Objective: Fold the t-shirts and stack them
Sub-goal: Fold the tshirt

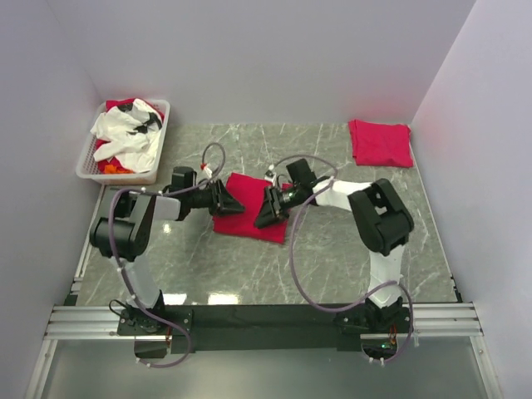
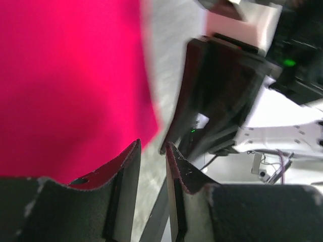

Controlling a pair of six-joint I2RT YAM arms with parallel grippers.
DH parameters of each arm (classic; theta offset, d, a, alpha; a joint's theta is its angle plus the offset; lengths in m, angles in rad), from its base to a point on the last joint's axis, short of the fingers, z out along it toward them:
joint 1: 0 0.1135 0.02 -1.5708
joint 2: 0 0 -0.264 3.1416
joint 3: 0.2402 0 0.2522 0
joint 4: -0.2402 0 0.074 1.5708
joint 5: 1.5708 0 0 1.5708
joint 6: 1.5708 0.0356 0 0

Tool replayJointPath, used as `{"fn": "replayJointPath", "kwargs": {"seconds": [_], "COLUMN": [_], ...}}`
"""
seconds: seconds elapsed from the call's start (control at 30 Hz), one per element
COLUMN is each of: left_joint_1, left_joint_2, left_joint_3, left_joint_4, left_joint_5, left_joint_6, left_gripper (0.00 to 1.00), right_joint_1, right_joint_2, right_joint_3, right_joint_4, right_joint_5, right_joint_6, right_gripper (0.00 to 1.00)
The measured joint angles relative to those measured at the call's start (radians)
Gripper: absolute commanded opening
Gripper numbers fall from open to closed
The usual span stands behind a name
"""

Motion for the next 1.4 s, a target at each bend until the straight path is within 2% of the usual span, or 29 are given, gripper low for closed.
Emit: {"fn": "replayJointPath", "kwargs": {"seconds": [0.17,0.27,0.43,0.57,0.67,0.77,0.87,1.03,1.13,1.33,1.4], "left_joint_1": [0.014,0.036,0.05,0.061,0.048,0.014,-0.015,-0.037,-0.018,0.036,0.041], "left_joint_2": [0.196,0.25,0.224,0.077,-0.049,-0.094,-0.053,0.118,0.187,0.193,0.169], "left_joint_3": [0.0,0.048,0.048,-0.034,-0.079,-0.093,-0.092,-0.066,-0.042,-0.042,-0.036], "left_joint_4": [-0.081,-0.108,-0.153,-0.22,-0.241,-0.222,-0.186,-0.169,-0.192,-0.185,-0.235], "left_joint_5": [-0.024,0.049,0.066,0.071,0.091,0.101,0.098,0.066,0.103,0.148,0.139], "left_joint_6": [0.051,0.063,0.137,0.206,0.224,0.224,0.211,0.199,0.215,0.225,0.269], "left_gripper": [0.31,0.31,0.34,0.35,0.34,0.34,0.34,0.32,0.34,0.35,0.35], "right_joint_1": [0.005,-0.032,-0.072,-0.072,-0.035,0.026,0.064,0.047,0.023,-0.039,-0.053], "right_joint_2": [0.19,0.236,0.207,0.081,-0.043,-0.086,-0.026,0.171,0.182,0.183,0.172], "right_joint_3": [0.003,0.027,0.035,-0.035,-0.088,-0.097,-0.096,-0.086,-0.078,-0.048,-0.037], "right_joint_4": [0.034,0.006,-0.066,-0.079,-0.045,0.015,0.057,0.055,0.055,-0.018,-0.06], "right_joint_5": [-0.007,-0.081,-0.055,-0.001,0.002,-0.007,-0.022,-0.04,-0.067,-0.072,-0.053], "right_joint_6": [0.018,0.013,-0.045,-0.072,-0.052,-0.04,-0.03,-0.028,-0.035,-0.085,-0.126], "right_gripper": [0.37,0.36,0.35,0.35,0.36,0.36,0.35,0.34,0.34,0.32,0.32]}}
